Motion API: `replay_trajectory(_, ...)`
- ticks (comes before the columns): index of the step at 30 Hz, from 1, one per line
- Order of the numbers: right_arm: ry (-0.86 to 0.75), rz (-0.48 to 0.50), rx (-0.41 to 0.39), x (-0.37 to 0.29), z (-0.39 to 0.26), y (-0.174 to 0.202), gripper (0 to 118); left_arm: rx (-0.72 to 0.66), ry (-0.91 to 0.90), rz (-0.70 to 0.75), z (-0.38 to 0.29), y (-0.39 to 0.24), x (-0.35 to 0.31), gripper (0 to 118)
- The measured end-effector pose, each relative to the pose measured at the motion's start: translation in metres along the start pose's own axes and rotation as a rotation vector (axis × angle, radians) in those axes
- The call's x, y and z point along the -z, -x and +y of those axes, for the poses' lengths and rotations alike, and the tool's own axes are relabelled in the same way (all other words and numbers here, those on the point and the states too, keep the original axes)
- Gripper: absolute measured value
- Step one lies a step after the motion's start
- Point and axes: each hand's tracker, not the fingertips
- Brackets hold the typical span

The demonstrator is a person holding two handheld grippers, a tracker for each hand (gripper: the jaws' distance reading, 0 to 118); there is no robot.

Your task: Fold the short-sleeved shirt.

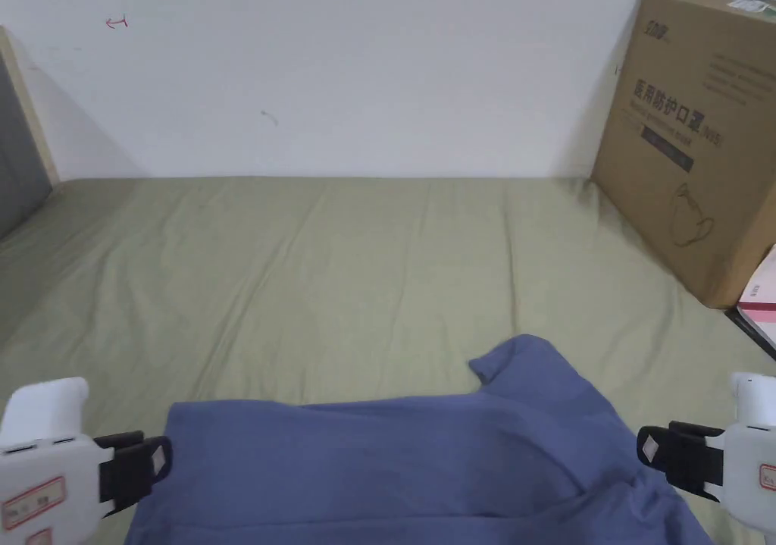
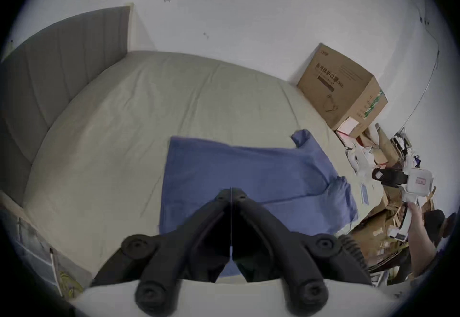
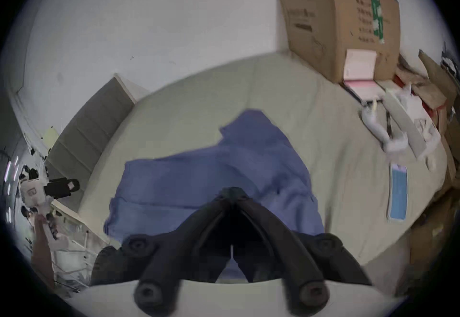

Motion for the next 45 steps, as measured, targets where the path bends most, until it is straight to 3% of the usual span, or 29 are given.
replay_trajectory(3, 0.015, 0.025, -0.029, 0.021, 0.013, 0.004, 0, 0.011, 0.030, -0.017, 0.020, 0.003, 0.024, 0)
replay_trajectory(11, 0.097, 0.002, -0.046, 0.092, 0.038, -0.002, 0, 0.059, 0.201, 0.141, 0.087, 0.087, 0.153, 2)
replay_trajectory(12, 0.107, -0.001, -0.042, 0.101, 0.039, -0.004, 0, 0.060, 0.219, 0.149, 0.088, 0.097, 0.170, 15)
replay_trajectory(13, 0.118, -0.002, -0.033, 0.110, 0.039, -0.005, 0, 0.051, 0.240, 0.183, 0.086, 0.103, 0.187, 62)
replay_trajectory(14, 0.128, 0.001, -0.022, 0.115, 0.039, -0.008, 0, 0.054, 0.275, 0.206, 0.083, 0.109, 0.204, 99)
replay_trajectory(15, 0.139, 0.008, -0.003, 0.122, 0.038, -0.010, 0, 0.062, 0.288, 0.207, 0.078, 0.115, 0.220, 113)
replay_trajectory(21, 0.208, 0.021, 0.117, 0.153, 0.030, -0.026, 0, 0.136, 0.495, 0.229, 0.039, 0.136, 0.300, 113)
replay_trajectory(23, 0.217, 0.019, 0.133, 0.157, 0.032, -0.032, 0, 0.163, 0.348, 0.228, 0.042, 0.126, 0.281, 106)
replay_trajectory(24, 0.215, 0.017, 0.131, 0.159, 0.034, -0.036, 0, 0.146, 0.329, 0.219, 0.045, 0.123, 0.275, 92)
replay_trajectory(25, 0.212, 0.009, 0.125, 0.163, 0.038, -0.040, 0, 0.153, 0.312, 0.210, 0.046, 0.119, 0.262, 54)
replay_trajectory(26, 0.208, -0.005, 0.114, 0.165, 0.042, -0.045, 0, 0.161, 0.277, 0.191, 0.049, 0.118, 0.251, 4)
replay_trajectory(28, 0.190, -0.052, 0.083, 0.176, 0.058, -0.056, 0, 0.051, 0.293, -0.010, 0.057, 0.119, 0.231, 0)
replay_trajectory(29, 0.179, -0.064, 0.071, 0.183, 0.066, -0.061, 1, 0.015, 0.284, -0.011, 0.060, 0.112, 0.216, 0)
replay_trajectory(30, 0.173, -0.073, 0.060, 0.192, 0.076, -0.066, 14, 0.009, 0.252, -0.003, 0.064, 0.109, 0.204, 0)
replay_trajectory(32, 0.195, -0.109, 0.040, 0.222, 0.098, -0.081, 87, 0.032, 0.202, 0.020, 0.071, 0.104, 0.182, 0)
replay_trajectory(33, 0.250, -0.133, 0.025, 0.241, 0.108, -0.086, 107, 0.029, 0.196, 0.009, 0.077, 0.100, 0.172, 0)
replay_trajectory(34, 0.294, -0.139, 0.021, 0.261, 0.113, -0.091, 111, 0.023, 0.184, -0.010, 0.080, 0.098, 0.163, 0)
replay_trajectory(40, 0.491, -0.313, -0.025, 0.342, 0.112, -0.112, 108, 0.026, 0.181, -0.010, 0.080, 0.086, 0.144, 0)
replay_trajectory(42, 0.491, -0.268, -0.035, 0.338, 0.107, -0.105, 92, 0.045, 0.213, 0.001, 0.078, 0.086, 0.148, 0)
replay_trajectory(43, 0.458, -0.279, -0.106, 0.330, 0.109, -0.100, 86, 0.068, 0.229, 0.012, 0.077, 0.084, 0.150, 0)
replay_trajectory(44, 0.466, -0.237, -0.138, 0.326, 0.110, -0.096, 69, 0.085, 0.240, 0.019, 0.076, 0.083, 0.151, 0)
replay_trajectory(45, 0.469, -0.214, -0.176, 0.320, 0.111, -0.092, 42, 0.099, 0.242, 0.027, 0.075, 0.086, 0.156, 0)
